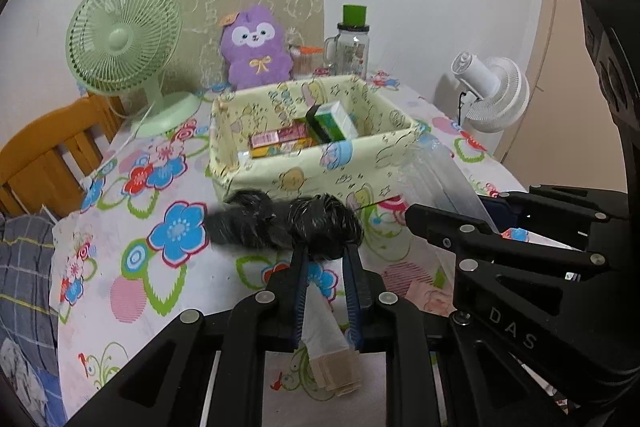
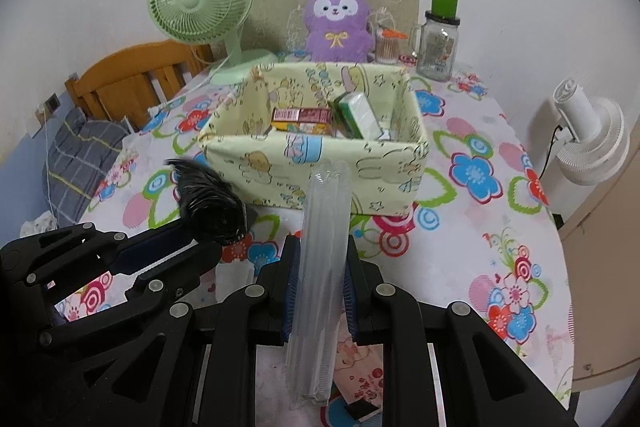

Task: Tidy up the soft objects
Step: 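Lift the black bundle and clear tube pack and carry them over the fabric box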

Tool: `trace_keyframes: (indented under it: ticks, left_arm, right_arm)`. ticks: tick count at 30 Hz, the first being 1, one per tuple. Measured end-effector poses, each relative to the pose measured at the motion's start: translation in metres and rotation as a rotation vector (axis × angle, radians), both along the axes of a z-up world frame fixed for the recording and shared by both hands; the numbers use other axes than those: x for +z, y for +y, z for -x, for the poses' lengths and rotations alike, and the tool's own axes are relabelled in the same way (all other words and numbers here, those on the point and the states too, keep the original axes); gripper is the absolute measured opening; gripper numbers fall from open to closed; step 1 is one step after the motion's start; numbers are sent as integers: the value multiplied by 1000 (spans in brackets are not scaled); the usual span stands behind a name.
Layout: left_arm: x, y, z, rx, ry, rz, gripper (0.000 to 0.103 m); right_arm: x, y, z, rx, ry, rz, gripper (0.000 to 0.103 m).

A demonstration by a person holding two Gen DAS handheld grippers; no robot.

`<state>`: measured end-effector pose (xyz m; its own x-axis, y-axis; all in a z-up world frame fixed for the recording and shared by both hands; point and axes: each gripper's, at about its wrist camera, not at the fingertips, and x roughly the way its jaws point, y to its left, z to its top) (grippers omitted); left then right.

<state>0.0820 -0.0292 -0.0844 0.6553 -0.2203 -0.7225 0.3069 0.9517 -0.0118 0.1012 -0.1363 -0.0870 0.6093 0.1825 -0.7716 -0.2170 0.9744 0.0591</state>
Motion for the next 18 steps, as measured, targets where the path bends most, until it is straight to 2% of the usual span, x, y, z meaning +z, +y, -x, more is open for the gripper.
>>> trace_keyframes:
  ticks: [2,9,16,18]
  left_arm:
    - [5,-3,1,-10,-11,-3,11]
    - [12,-10,1,-20,-30,-4,11]
    - [-4,-9,-4,-17,26,0,11]
    - [-11,-8,-8,-16,52,3,15]
  right_arm:
    - [5,-3,1,-5,-12,-3,23]
    - [18,-9,4,-20,-41,-11,23]
    - [12,-13,4,-31,-26,-13,23]
    - [9,-14,3,-37,-21,-15,23]
